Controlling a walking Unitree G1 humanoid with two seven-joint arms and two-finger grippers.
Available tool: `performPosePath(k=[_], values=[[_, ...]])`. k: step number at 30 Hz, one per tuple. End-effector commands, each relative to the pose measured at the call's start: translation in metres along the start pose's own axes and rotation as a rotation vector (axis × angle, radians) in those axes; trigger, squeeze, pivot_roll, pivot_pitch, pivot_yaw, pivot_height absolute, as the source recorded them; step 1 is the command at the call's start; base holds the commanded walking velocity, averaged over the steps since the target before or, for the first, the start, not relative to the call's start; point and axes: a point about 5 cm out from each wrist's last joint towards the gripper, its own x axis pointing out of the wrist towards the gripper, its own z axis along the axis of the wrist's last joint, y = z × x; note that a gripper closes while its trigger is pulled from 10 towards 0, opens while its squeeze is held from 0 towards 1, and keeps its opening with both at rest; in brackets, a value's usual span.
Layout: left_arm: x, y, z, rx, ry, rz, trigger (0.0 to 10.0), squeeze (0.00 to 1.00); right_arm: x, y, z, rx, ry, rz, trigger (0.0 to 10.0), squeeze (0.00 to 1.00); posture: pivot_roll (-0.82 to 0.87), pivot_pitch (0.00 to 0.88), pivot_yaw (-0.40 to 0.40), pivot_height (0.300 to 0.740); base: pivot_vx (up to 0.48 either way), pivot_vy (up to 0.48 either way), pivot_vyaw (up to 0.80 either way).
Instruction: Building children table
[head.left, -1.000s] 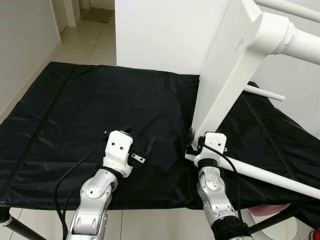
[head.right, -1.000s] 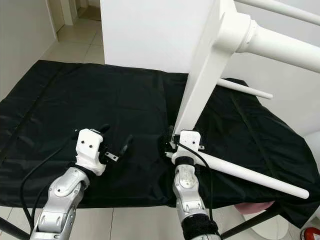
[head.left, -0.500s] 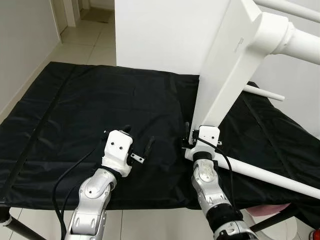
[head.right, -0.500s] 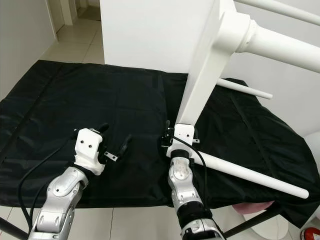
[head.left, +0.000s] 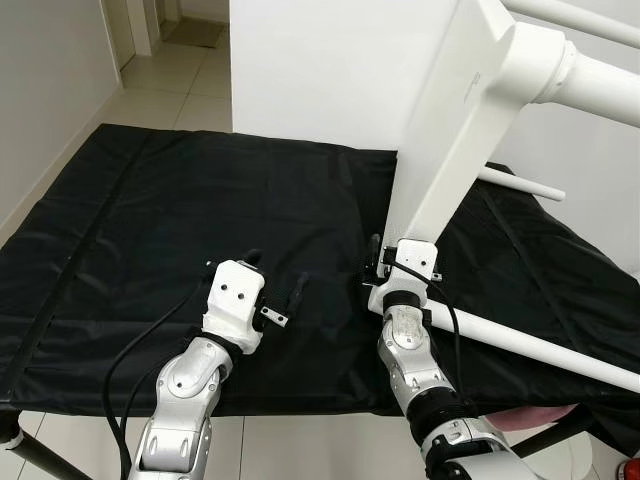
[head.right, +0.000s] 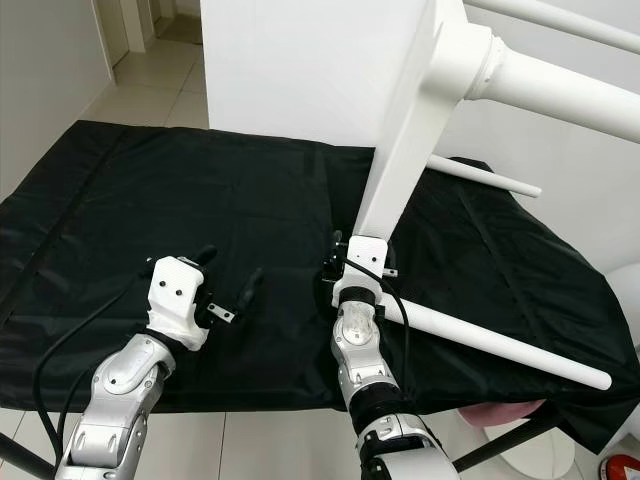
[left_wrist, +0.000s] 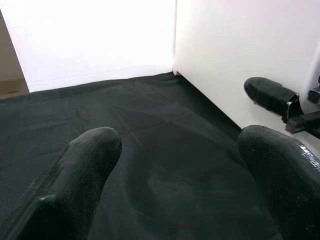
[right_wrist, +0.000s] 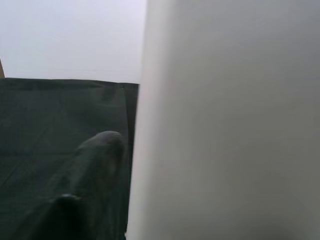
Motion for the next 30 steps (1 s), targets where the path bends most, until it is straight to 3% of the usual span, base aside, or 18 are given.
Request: performPosePath(k=[1, 2, 12, 17, 25, 30], values=[[-0.001, 0.001, 0.000, 0.002, 0.006, 0.074, 10.0, 0.00, 0.005, -0.004, 0.002, 0.016, -0.005, -0.019, 2.7, 0.00, 0.10, 0.000, -0.114, 0.740, 0.000, 0.000, 0.00], [-0.001, 0.001, 0.000, 0.002, 0.007, 0.076, 10.0, 0.00, 0.005, -0.002, 0.002, 0.034, -0.001, -0.014, 0.0, 0.00, 0.10, 0.000, -0.115, 0.740, 0.000, 0.000, 0.00], [-0.001, 0.001, 0.001, 0.004, 0.008, 0.077, 10.0, 0.00, 0.004, 0.006, 0.003, 0.067, 0.000, 0.015, 0.0, 0.00, 0.10, 0.000, -0.108, 0.740, 0.000, 0.000, 0.00], [0.000, 0.001, 0.001, 0.002, 0.009, 0.071, 10.0, 0.00, -0.006, 0.027, 0.003, 0.091, -0.023, 0.136, 0.0, 0.00, 0.09, 0.000, -0.105, 0.740, 0.000, 0.000, 0.00], [0.000, 0.001, 0.002, 0.002, 0.010, 0.071, 10.0, 0.00, -0.010, 0.034, 0.002, 0.108, -0.023, 0.183, 0.0, 0.00, 0.09, 0.000, -0.100, 0.740, 0.000, 0.000, 0.00], [0.000, 0.000, 0.002, -0.004, 0.011, 0.069, 10.0, 0.00, -0.018, 0.046, 0.005, 0.089, -0.053, 0.286, 0.0, 0.00, 0.08, 0.000, -0.096, 0.740, 0.000, 0.000, 0.00]])
